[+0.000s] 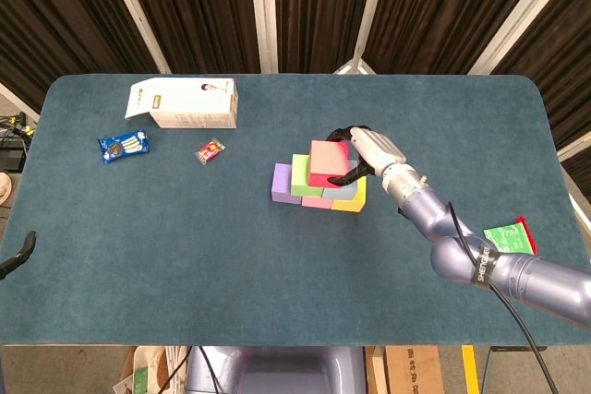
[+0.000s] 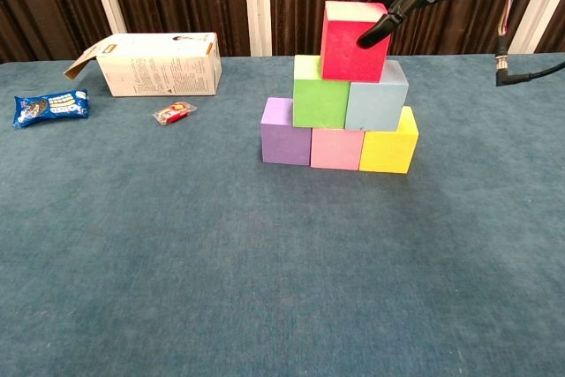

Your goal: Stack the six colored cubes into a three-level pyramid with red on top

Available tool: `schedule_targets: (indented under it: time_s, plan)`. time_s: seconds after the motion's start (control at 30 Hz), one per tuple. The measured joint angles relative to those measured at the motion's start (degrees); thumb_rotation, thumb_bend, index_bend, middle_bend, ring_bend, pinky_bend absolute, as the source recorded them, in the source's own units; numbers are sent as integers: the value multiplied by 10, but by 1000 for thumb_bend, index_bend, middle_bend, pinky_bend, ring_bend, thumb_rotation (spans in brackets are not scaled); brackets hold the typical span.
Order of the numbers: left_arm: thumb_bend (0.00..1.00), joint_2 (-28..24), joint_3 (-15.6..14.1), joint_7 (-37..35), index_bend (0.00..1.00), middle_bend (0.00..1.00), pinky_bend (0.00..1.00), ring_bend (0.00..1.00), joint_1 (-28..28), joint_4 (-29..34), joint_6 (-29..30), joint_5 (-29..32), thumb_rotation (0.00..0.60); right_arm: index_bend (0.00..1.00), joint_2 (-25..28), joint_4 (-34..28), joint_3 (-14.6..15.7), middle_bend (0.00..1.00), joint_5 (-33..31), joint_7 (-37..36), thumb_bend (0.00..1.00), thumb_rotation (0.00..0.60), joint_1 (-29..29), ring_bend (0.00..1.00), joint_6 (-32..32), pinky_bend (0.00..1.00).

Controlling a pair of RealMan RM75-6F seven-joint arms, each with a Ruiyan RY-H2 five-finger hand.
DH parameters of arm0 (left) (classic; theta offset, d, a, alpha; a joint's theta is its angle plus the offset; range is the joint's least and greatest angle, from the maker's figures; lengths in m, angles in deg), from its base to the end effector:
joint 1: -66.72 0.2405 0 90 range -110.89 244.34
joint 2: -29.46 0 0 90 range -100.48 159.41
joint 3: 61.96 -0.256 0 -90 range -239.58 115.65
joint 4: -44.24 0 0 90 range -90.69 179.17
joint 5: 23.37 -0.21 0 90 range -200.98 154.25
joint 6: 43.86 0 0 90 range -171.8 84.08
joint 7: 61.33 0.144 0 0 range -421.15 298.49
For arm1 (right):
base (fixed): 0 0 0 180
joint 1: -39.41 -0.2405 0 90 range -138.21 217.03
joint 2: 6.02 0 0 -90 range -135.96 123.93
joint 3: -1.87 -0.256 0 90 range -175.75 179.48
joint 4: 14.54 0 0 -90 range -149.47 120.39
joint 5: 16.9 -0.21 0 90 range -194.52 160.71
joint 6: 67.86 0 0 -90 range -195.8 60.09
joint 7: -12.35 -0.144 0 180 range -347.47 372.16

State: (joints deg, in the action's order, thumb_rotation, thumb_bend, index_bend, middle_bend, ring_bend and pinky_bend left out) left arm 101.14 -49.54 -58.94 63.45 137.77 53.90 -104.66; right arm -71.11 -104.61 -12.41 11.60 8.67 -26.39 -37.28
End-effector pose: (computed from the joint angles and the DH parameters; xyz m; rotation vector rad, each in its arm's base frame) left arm -0.2909 0.1958 0.1753 -1.0226 -0.7606 -1.1290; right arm -0.0673 -0.4334 0.0895 1.6760 -1.5665 0.9995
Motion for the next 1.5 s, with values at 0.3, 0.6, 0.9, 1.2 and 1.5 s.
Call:
schedule_targets:
  time_s: [0.3,0.6,0.9,1.2,1.5]
  plan:
    - [346,2,1,4,75,0,0,0,-1,-2,-1,1,600,289,4,0,1,242,13,-7,329,600,0,61,-13,0]
    - [345,5,1,8,75,0,0,0,-1,-3,-1,2,600,255,11,-3,3,193,19,-13,329,600,0,22,-21,0]
    - [345,6,1,10,75,0,0,0,-1,-2,-1,3,600,244,25,-12,8,176,23,-15,329,600,-5,4,-39,0]
    - [345,7,1,10,78,0,0,0,-2,-2,-2,3,600,240,34,-26,15,166,23,-17,328,600,-13,0,-33,0]
    - [346,7,2,11,82,0,0,0,-1,-2,-1,4,600,236,29,-29,22,158,7,-14,329,600,-22,0,-9,0]
